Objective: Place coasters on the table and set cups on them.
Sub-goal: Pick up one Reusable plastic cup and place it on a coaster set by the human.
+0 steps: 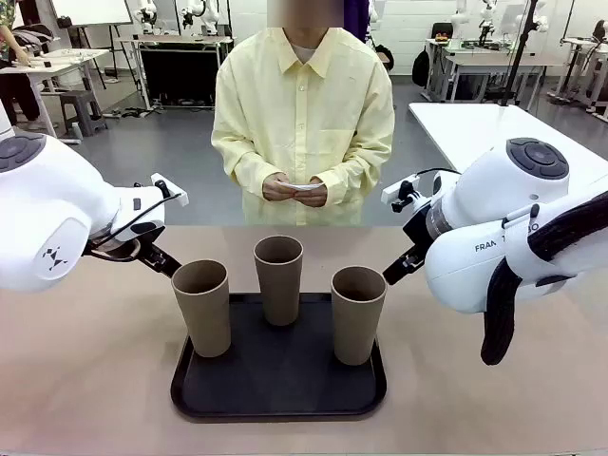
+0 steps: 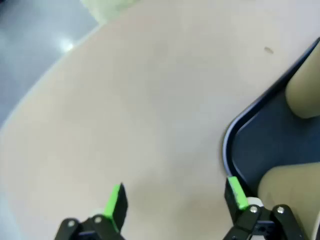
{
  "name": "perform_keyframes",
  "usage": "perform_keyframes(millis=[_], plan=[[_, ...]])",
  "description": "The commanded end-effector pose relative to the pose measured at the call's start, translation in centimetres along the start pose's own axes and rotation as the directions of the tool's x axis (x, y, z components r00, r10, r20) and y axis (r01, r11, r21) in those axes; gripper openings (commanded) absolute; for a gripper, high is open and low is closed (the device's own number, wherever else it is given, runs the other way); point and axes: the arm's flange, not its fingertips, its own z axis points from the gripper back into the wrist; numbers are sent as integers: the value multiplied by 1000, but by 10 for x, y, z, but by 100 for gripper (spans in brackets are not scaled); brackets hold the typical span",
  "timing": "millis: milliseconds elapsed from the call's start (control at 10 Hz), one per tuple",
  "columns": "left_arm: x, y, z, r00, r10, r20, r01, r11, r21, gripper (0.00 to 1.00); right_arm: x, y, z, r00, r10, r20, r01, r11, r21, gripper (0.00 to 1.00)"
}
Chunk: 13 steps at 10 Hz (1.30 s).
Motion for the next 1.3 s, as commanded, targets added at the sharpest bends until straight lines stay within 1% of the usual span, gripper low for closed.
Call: perform_keyframes(millis=[0, 1200], plan=[[0, 0, 0, 1000, 0, 0, 0, 1000, 0, 100, 0, 0, 0, 1000, 0, 0, 0, 1000, 0, 100], [0, 0, 0, 1000, 0, 0, 0, 1000, 0, 100, 0, 0, 0, 1000, 0, 0, 0, 1000, 0, 100]])
